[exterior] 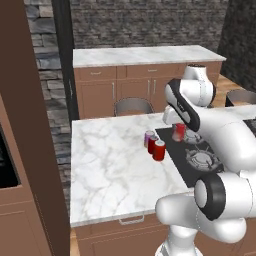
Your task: Four empty soda cans are scattered around the kitchen. Gather all the cans and cluster them next to the stove for recycling.
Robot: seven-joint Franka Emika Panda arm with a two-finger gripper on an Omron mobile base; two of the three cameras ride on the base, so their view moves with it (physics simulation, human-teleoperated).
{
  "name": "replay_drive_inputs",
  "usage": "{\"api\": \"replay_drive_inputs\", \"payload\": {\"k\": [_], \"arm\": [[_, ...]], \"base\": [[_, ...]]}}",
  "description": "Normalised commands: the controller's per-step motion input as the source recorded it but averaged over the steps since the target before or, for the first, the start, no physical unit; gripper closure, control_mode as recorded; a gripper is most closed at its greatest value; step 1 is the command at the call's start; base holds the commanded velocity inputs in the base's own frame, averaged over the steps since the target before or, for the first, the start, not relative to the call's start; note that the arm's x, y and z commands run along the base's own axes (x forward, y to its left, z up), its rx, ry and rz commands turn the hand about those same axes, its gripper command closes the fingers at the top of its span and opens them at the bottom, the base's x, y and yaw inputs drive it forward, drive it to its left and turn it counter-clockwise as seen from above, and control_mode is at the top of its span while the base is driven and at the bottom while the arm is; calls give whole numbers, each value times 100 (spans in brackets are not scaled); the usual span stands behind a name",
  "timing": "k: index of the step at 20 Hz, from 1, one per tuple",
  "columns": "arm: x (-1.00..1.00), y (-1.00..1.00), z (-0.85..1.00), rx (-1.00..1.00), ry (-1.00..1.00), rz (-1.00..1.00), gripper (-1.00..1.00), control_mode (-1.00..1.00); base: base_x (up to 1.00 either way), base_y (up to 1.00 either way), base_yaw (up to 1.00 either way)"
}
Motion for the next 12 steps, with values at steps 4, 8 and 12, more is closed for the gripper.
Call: {"api": "replay_drive_inputs", "payload": {"k": [4,8,12], "arm": [[9,5,-5,0,1,0,100,-100],[39,27,-37,0,3,0,100,-100],[29,22,-41,0,5,0,100,-100]], "base": [[21,13,0],[0,0,0],[0,0,0]]}}
